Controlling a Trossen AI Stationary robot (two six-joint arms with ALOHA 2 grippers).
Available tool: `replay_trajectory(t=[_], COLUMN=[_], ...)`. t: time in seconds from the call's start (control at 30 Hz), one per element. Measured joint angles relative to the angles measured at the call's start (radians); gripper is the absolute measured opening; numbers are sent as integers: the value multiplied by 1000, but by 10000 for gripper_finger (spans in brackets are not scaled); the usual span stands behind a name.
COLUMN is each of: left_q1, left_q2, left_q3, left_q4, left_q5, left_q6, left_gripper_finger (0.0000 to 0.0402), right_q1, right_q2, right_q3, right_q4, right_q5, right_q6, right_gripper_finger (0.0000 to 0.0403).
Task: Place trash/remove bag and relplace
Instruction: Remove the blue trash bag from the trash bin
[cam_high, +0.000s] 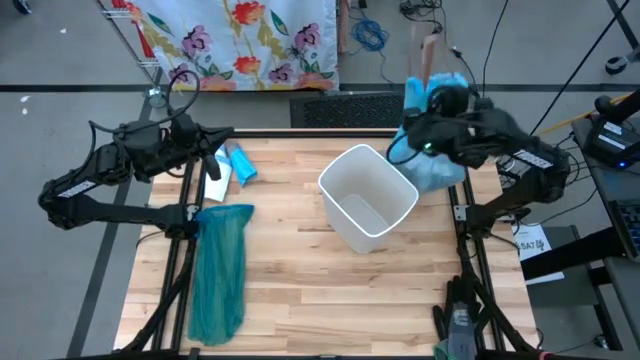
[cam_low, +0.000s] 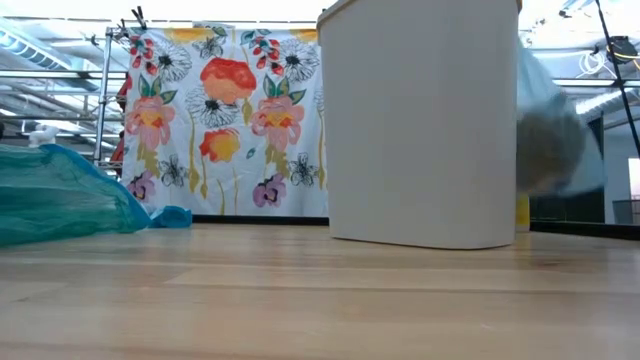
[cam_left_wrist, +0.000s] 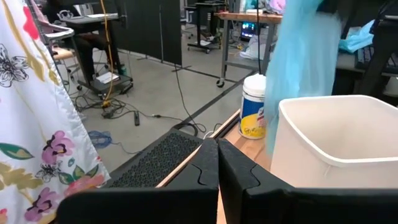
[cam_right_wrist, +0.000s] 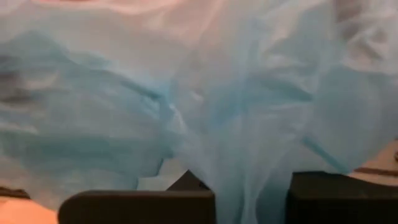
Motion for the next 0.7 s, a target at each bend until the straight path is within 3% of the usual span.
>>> replay_trajectory(t=[0.37, 0.53, 0.7], left_q1=[-1, -1, -1], left_q2=[0, 1, 1], left_q3=[0, 0, 0], left_q4=[-3, 0, 1], left_q5=[1, 1, 1], left_q6=[-2, -3, -30], left_gripper_finger=[0, 0, 0], right_q1=[10, 37, -36], right_q2=[-238, -385, -497], right_q3=[-585, -849, -1106], right_q4=[68, 396, 736], right_q5=[-20, -44, -190], right_q6=[429, 314, 143], right_gripper_finger=[0, 0, 0])
